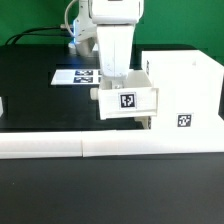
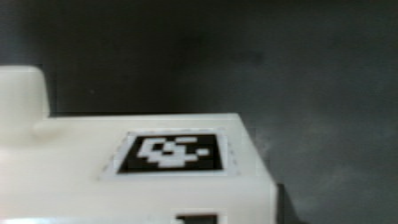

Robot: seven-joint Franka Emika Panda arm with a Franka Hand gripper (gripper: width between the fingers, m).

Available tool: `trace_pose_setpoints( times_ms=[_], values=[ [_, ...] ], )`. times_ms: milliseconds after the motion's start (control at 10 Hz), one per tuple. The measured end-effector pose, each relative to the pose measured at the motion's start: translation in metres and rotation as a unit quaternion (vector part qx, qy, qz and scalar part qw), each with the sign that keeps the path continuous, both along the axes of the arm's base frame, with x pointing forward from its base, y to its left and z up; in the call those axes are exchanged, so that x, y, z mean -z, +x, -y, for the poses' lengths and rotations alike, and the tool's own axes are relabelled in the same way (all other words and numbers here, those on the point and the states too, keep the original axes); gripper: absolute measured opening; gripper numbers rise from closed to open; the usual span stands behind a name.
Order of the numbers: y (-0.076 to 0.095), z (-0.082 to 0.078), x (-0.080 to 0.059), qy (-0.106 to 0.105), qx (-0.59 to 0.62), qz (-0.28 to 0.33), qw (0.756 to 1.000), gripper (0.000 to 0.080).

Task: Assemble drawer

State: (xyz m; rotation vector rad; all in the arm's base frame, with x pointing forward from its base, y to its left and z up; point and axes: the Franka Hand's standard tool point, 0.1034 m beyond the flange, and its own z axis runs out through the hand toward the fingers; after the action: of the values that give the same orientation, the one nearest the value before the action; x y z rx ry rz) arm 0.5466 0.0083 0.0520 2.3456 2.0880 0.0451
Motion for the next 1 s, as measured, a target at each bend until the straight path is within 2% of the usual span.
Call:
trace_pose_setpoints(
  times_ms=[1000],
  values=[
    [0.0010,0.0029,-0.0009,-0.012,-0.024,-0.007,1.000,0.0042]
  ],
)
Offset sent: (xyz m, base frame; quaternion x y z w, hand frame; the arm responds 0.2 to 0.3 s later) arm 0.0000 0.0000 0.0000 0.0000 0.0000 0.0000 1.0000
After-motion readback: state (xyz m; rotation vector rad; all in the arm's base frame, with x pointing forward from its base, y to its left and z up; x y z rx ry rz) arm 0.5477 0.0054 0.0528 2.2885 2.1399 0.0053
